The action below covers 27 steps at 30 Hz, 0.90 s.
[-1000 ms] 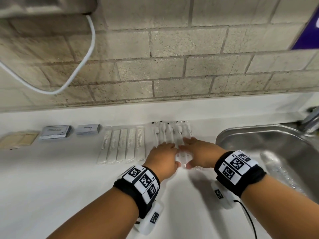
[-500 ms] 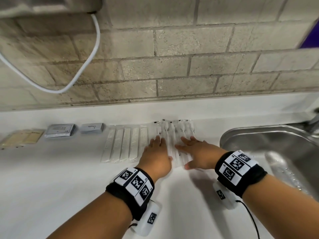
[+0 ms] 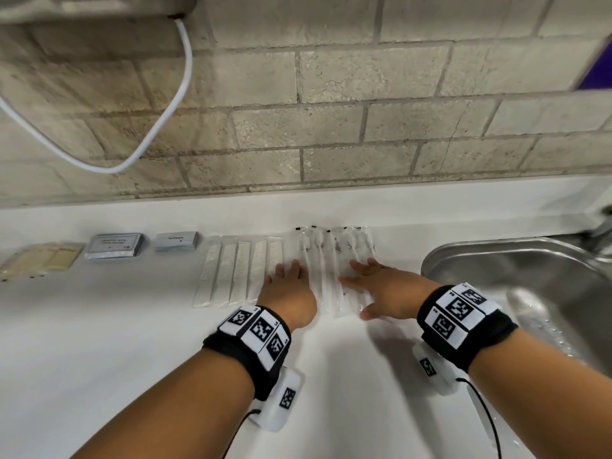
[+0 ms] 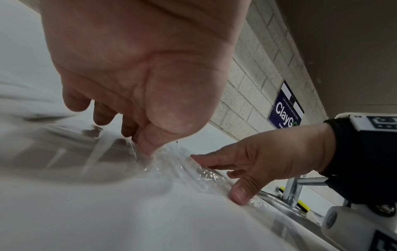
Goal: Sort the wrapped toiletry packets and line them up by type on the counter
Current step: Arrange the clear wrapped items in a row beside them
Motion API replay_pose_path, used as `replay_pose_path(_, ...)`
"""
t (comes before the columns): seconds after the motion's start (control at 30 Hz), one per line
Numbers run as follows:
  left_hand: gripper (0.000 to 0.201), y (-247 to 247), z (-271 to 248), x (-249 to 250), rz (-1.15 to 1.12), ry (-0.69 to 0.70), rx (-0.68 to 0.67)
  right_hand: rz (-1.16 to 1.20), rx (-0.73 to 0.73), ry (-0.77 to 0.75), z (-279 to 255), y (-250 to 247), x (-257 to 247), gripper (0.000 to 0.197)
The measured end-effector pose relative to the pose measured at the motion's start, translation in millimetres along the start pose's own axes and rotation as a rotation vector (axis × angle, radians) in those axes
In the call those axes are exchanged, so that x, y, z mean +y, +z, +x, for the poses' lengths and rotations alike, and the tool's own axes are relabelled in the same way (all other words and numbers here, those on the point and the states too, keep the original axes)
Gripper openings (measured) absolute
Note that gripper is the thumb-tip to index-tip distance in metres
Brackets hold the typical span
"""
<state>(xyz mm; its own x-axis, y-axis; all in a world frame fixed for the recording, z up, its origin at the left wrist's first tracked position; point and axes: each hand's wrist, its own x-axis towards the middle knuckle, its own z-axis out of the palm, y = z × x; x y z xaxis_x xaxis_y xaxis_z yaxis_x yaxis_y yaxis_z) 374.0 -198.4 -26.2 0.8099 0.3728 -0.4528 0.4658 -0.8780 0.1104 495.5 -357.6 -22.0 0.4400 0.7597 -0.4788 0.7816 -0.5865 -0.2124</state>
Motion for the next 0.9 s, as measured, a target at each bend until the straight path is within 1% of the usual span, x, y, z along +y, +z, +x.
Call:
replay_pose_path(0.07,0.068,0.2,0.4,-0.8,0.003,-0.008,0.01,-0.004,-0.004,-0.002,-0.9,-0.8,0.0,0.079)
replay_pose_path(0.17,0.069,-1.8,-2.0,-2.0,0.003,0.012,0.06,0.013,0.015,-0.009,-2.8,-3.1,0.4,0.079)
replay_pose_path(0.23,0.069,-2.0,-5.0,-2.7,0.015,0.06,0.099,0.047,0.04,-0.008,-3.7,-3.9,0.8,0.078)
replay_pose_path(0.3,0.062,-1.7,-7.9,-2.6,0.046,0.125,0.134,0.064,0.054,0.006,-4.8,-3.9,0.5,0.079)
replay_pose_path(0.37,0.056,-1.2,-10.1,-1.8,0.06,0.158,0.142,0.045,0.051,0.022,-5.5,-2.6,0.1,0.079)
replay_pose_path(0.57,0.056,-1.0,-8.4,2.1,0.082,0.175,0.131,0.03,0.034,0.031,-7.1,-1.9,1.4,0.076)
replay_pose_path(0.7,0.059,2.9,-6.2,0.9,0.037,0.171,0.149,0.031,0.032,0.035,-8.0,-2.9,1.0,0.074)
replay_pose_path(0.83,0.057,5.7,-7.3,-3.6,-0.057,0.139,0.241,0.058,0.022,0.027,-9.9,-2.4,1.7,0.074)
replay_pose_path(0.9,0.056,1.8,-10.4,-8.4,-0.09,0.118,0.293,0.059,0.046,0.024,-13.3,-4.3,1.5,0.073)
